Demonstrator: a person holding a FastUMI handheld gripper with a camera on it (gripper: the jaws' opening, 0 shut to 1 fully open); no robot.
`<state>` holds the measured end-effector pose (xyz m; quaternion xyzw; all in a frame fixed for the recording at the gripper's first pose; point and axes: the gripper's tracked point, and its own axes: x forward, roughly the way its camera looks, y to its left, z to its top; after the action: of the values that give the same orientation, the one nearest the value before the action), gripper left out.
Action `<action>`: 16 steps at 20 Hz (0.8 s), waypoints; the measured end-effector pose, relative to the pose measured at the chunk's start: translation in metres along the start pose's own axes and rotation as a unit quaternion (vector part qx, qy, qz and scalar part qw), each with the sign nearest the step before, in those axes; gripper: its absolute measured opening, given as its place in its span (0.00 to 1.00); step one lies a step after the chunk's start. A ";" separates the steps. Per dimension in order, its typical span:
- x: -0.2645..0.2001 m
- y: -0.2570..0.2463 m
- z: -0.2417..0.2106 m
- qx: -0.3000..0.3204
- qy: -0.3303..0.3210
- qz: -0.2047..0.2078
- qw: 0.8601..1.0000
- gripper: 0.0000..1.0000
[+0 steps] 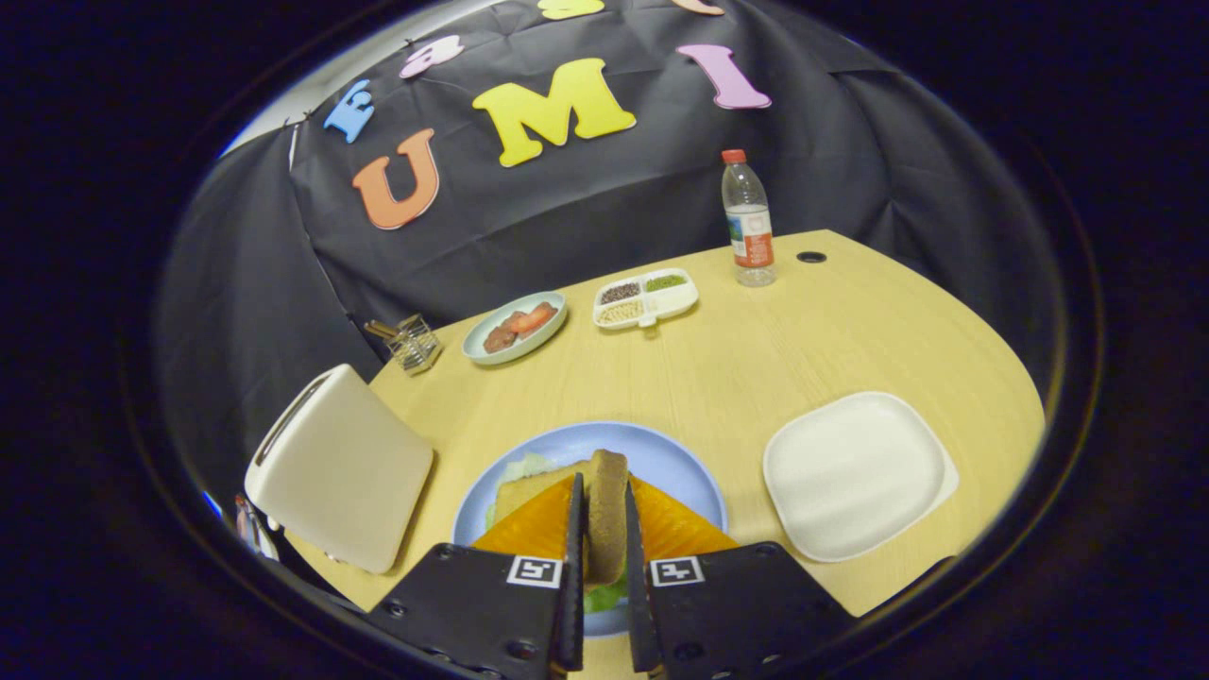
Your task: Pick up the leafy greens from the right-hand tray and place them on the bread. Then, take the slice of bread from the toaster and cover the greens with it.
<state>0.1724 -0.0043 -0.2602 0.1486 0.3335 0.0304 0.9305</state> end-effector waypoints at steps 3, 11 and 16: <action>0.006 -0.009 -0.009 0.009 0.001 0.004 1.000 0.30; -0.023 -0.013 0.000 -0.035 -0.057 -0.041 0.997 0.68; -0.089 -0.001 0.035 -0.094 -0.182 -0.112 0.972 0.96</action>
<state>0.1252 -0.0286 -0.1799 0.0255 0.1684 -0.0710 0.9828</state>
